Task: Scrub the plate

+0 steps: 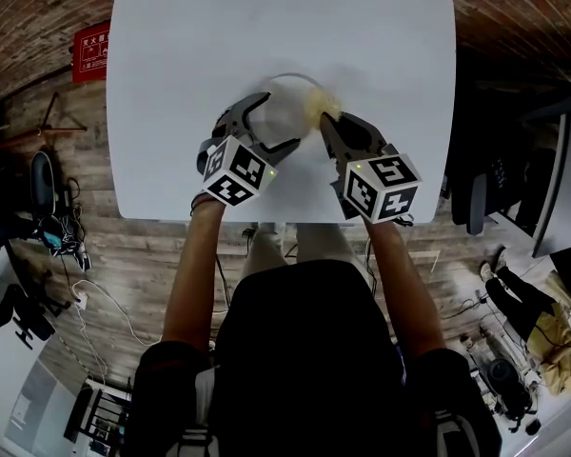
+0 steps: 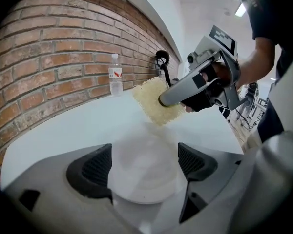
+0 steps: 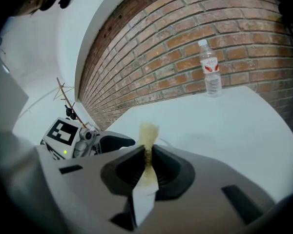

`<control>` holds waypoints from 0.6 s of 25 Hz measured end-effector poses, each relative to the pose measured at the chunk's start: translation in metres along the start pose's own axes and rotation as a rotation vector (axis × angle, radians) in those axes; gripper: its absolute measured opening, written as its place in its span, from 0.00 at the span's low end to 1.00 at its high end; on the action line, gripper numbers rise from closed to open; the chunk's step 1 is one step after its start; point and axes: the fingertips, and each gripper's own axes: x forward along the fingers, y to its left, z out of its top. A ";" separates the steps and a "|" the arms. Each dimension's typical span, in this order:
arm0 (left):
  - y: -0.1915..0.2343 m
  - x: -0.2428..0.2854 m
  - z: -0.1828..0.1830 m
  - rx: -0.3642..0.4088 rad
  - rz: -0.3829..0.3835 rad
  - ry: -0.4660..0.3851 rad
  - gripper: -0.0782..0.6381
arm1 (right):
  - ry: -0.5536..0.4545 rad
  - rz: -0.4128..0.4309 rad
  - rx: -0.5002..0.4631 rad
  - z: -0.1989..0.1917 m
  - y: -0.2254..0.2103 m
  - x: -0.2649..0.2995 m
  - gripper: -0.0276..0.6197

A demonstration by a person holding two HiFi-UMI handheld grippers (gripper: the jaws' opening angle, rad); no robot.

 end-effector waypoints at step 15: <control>-0.006 0.006 -0.014 -0.050 -0.020 0.027 0.67 | 0.064 0.009 0.010 -0.013 -0.004 0.007 0.11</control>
